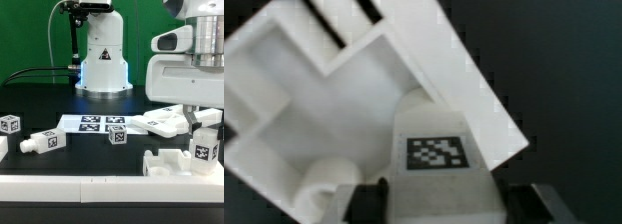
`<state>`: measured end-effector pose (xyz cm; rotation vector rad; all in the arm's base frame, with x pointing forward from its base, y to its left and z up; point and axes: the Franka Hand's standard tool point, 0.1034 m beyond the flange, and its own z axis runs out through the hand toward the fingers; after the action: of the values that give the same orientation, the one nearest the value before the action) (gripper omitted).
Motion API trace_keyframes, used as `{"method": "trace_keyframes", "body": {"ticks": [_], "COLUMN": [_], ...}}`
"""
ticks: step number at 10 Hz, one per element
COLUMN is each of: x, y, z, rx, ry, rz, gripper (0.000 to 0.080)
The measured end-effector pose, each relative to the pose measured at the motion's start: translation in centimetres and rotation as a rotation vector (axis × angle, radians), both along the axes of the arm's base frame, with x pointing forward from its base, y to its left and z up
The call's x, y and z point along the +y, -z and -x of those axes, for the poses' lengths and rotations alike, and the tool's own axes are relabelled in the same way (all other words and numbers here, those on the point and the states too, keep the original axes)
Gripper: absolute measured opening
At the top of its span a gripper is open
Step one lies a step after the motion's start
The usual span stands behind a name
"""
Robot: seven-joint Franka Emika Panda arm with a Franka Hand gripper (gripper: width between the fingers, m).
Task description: Assemble chair
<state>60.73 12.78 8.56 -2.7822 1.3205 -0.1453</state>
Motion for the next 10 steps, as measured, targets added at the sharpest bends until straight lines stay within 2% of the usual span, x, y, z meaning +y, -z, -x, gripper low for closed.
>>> {"method": "trace_keyframes", "body": {"ticks": [3, 4, 5, 6, 8, 10], "x": [-0.17, -0.12, -0.14, -0.07, 0.12, 0.31], "y": [0.25, 0.26, 0.28, 0.39, 0.39, 0.48], "z": [-0.35, -0.33, -0.32, -0.23, -0.06, 0.05], "rx": [0.019, 0.02, 0.02, 0.019, 0.03, 0.024], "ry": [0.48, 0.489, 0.486, 0.426, 0.157, -0.131], "rz": [-0.103, -0.104, -0.103, -0.09, -0.053, -0.023], "gripper": [0.0282, 0.0282, 0.0364, 0.0364, 0.0621, 0.0642]}}
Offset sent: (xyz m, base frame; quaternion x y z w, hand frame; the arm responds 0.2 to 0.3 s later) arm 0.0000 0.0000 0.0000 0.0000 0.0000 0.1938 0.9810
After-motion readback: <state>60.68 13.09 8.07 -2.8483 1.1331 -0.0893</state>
